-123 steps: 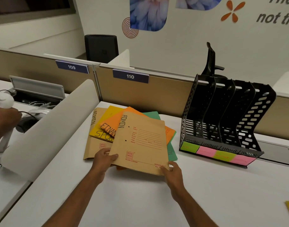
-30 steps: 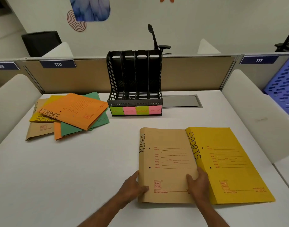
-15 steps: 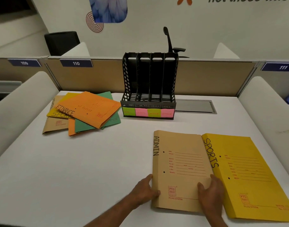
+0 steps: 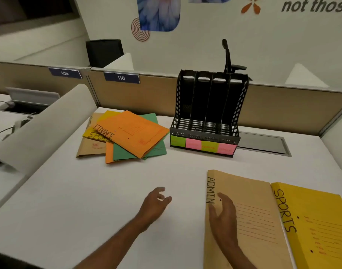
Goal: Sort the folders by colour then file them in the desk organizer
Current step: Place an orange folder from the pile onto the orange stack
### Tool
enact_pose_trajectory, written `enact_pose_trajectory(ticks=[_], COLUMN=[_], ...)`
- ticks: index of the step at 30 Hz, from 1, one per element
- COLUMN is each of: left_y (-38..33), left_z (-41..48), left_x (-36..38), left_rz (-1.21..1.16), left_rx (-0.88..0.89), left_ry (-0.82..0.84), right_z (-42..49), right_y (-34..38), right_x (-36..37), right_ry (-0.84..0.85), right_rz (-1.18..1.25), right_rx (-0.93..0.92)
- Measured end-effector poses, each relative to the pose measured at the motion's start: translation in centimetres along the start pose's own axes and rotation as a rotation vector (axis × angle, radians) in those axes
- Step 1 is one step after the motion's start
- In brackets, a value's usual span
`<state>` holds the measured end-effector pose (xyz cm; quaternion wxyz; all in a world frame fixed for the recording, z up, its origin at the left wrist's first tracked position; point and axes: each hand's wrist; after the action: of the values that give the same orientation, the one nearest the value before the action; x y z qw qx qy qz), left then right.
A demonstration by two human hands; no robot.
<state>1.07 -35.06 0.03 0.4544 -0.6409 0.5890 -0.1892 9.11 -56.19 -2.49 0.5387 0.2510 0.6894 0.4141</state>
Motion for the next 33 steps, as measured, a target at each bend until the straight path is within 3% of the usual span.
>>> enact_pose_trajectory(ticks=[12, 20, 33], left_y=[-0.2, -0.2, 0.0], left_z=[7.8, 12.2, 14.4], left_x=[-14.2, -18.1, -20.4], left_rz=[-0.177, -0.211, -0.330], left_rx=[0.039, 0.075, 0.063], left_ry=[-0.285, -0.254, -0.154], right_z=[7.3, 11.7, 15.1], right_y=[12.0, 15.0, 16.8], right_x=[14.3, 20.2, 25.2], right_ry=[0.224, 0.321, 0.320], right_rz=[0.128, 0.170, 0.330], right_rx=[-0.103, 0.048, 0.201])
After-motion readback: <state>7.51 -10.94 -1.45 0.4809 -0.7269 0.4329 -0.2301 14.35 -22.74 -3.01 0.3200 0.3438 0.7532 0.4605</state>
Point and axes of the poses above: each hand's wrist, its own z-axis towards the middle knuckle, its own x-axis out of the palm, y = z × x, and after that the axes turned 10 degrees about y, right-handed
